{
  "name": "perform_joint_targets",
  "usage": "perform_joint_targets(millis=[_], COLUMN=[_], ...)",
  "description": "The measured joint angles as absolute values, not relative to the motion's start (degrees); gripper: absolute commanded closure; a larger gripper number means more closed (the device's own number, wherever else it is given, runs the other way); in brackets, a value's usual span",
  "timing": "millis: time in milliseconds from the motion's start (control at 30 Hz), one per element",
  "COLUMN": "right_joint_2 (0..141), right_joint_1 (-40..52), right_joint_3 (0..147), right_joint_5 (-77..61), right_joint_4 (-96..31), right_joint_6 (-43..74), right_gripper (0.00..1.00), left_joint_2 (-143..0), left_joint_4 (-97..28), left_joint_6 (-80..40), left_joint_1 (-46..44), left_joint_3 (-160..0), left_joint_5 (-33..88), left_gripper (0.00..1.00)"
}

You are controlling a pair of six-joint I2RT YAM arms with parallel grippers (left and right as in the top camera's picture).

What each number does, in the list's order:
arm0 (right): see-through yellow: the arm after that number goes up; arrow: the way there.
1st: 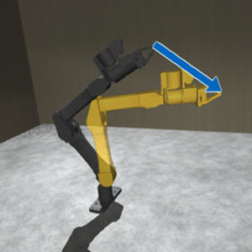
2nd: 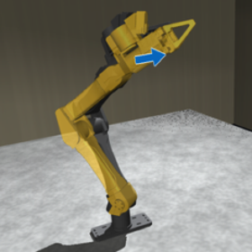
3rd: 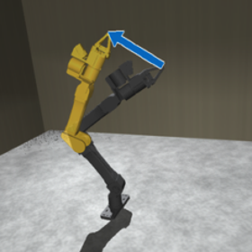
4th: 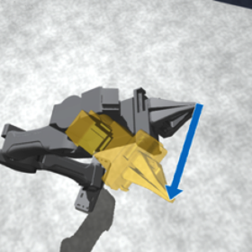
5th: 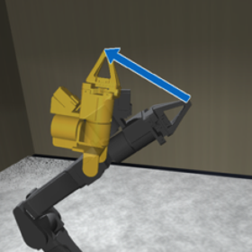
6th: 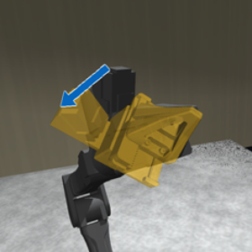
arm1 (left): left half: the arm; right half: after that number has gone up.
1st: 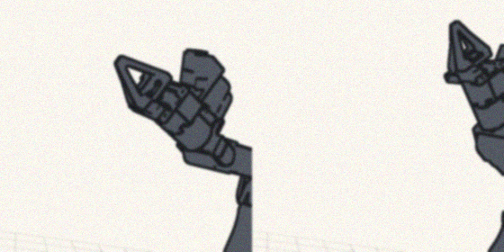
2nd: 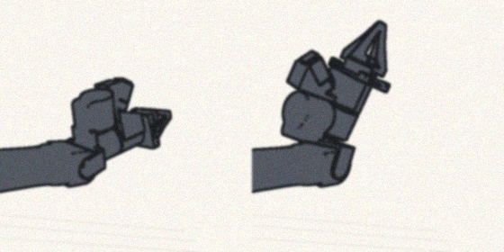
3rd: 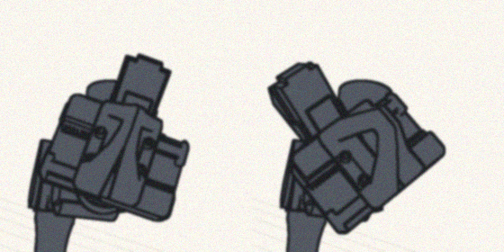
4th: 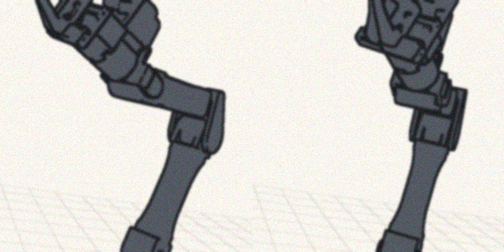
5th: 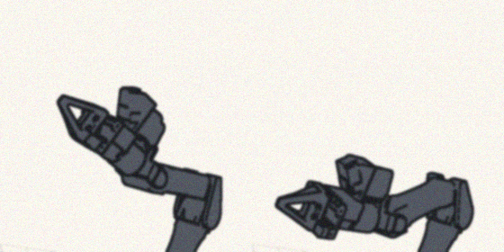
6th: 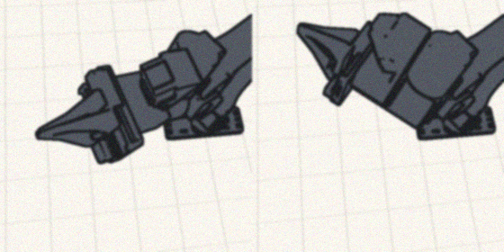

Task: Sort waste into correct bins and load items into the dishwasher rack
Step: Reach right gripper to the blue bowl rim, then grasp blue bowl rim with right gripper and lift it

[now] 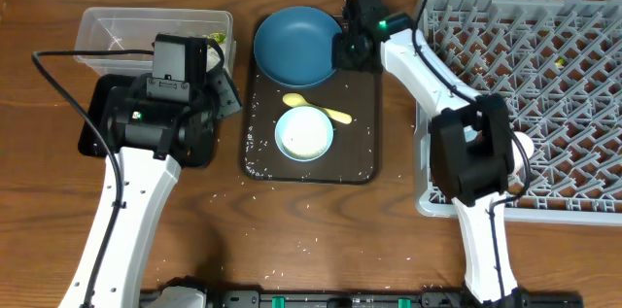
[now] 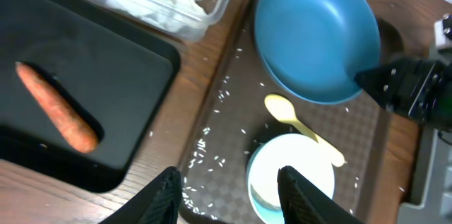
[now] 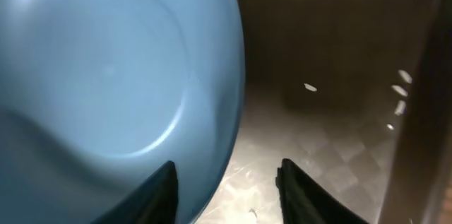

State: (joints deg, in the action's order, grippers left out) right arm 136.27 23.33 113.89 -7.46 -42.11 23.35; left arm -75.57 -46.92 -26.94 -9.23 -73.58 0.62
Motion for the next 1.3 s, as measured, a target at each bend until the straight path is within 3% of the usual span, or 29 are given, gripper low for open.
perform_joint_targets(millis=[200, 667, 900, 1100, 1300], right_joint_2=[137.80, 136.86, 124.64, 106.43, 101.25], right_joint_1=[23.49, 22.46, 19.64, 12.99, 5.13], right_joint_3=[113.89, 113.86, 113.56, 114.10, 114.63], right_joint_5=[-7.18, -7.42, -3.77, 15.03, 48.05], right_joint_4=[-40.95, -42.74, -47.68, -53.76, -48.66], right_joint_6=[23.70, 23.20, 20.23, 18.79, 14.68], right_gripper=[0.99, 0.99, 0.99, 0.99, 0.99], left_joint_2=[-76.51, -78.39, -78.39, -78.39, -78.39], left_joint_4=[-46.92, -46.92, -46.92, -46.68, -46.00], left_joint_6=[-26.92, -26.92, -26.96, -28.49, -29.74], left_joint_1=[-9.23, -9.23, -9.23, -9.23, -9.23], left_joint_3=[-73.58, -73.58, -73.58, -73.58, -73.58], left_joint_5=[-0.86, -1.54, -1.72, -1.72, -1.69], left_gripper=[0.53, 0.53, 0.53, 0.53, 0.53])
